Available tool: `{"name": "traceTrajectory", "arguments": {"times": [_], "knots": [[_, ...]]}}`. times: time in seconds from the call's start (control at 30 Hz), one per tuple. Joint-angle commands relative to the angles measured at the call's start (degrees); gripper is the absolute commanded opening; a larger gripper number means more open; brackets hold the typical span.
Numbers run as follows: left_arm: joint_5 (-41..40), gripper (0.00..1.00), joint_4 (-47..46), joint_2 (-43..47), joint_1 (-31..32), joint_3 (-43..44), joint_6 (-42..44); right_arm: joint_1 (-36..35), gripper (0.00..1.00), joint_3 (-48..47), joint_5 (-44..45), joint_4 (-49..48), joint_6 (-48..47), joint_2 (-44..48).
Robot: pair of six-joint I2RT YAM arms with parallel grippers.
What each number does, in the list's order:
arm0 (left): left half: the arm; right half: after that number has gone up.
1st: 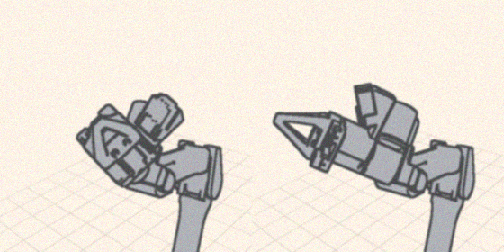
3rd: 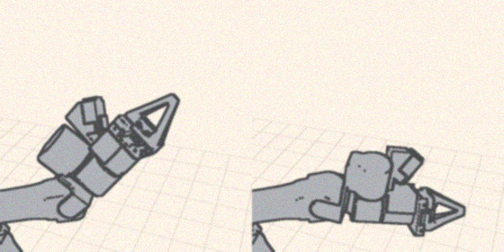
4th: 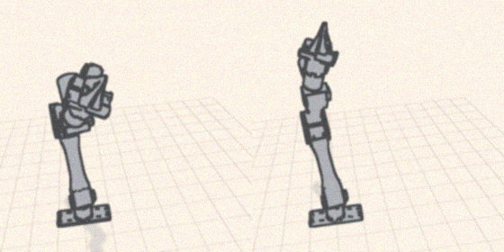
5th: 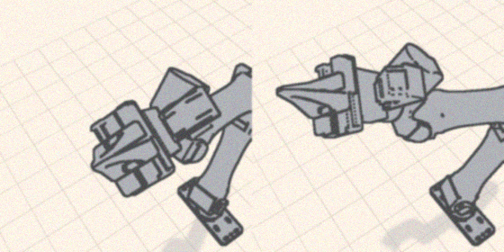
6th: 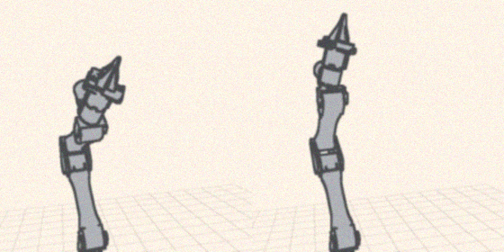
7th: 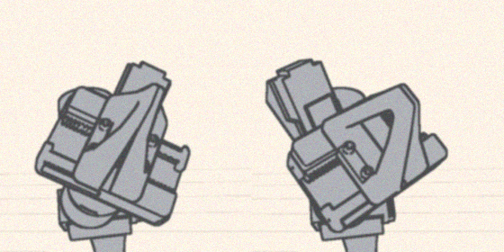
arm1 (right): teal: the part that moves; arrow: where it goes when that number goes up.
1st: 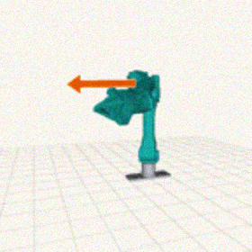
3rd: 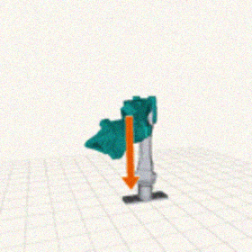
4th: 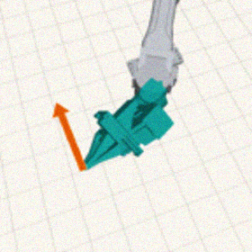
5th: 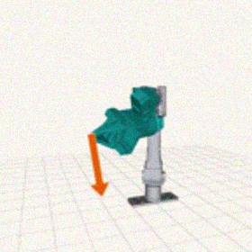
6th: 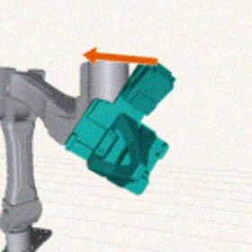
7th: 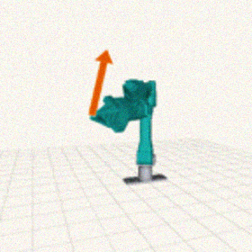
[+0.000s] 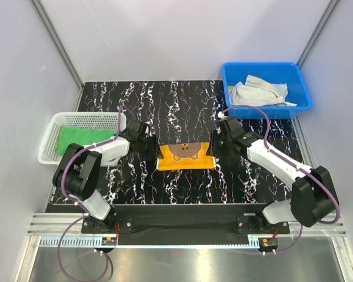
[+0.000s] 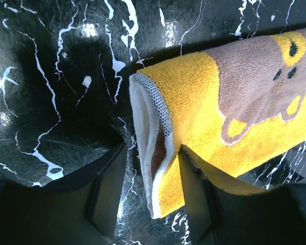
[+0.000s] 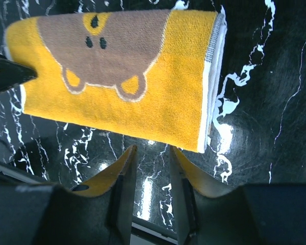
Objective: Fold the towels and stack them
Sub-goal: Neatly place the folded towel into the bin
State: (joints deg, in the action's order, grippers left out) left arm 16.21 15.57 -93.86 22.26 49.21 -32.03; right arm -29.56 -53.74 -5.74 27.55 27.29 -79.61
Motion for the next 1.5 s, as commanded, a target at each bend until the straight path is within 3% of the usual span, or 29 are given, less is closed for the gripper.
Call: {"name": "traceTrajectory", "arguments": {"times": [0.0, 0.33, 0.37, 0.5, 0.67, 0.87, 1.07, 1.47], "knots": [[-1.8, 0.49, 0.5, 0.4, 0.7, -2.5, -1.2, 0.1, 0.39, -1.0, -1.3, -2.3, 0.0, 2.8], [-4.0, 0.37, 3.0, -2.7, 3.6, 0.7, -2.7, 0.1, 0.39, -0.2, -1.7, -2.9, -1.0, 5.6], [-4.0, 0.33, 3.1, -2.8, 3.7, 0.7, -2.8, 0.1, 0.39, -0.1, -1.7, -2.9, -1.2, 5.8], [-5.7, 0.0, 5.7, -2.6, 4.0, 2.1, -2.2, 0.1, 0.39, 0.4, -2.3, -3.9, -1.1, 6.3], [-9.7, 0.0, 15.1, 0.2, 4.0, 11.1, 2.4, 0.1, 0.39, 0.1, -3.7, -4.7, -1.2, 6.2], [-22.2, 0.0, 29.0, 3.6, 3.9, 20.2, 7.3, 0.1, 0.39, -1.1, -2.6, -4.0, -2.9, 5.8], [-29.6, 0.0, 38.6, 5.4, 1.3, 26.7, 12.2, 0.1, 0.39, -1.5, -3.0, -5.0, -3.0, 5.6], [-39.5, 0.0, 47.0, 8.0, -13.6, 37.7, 23.8, 0.2, 0.39, -3.2, -0.9, -6.2, -4.9, 2.9]]}}
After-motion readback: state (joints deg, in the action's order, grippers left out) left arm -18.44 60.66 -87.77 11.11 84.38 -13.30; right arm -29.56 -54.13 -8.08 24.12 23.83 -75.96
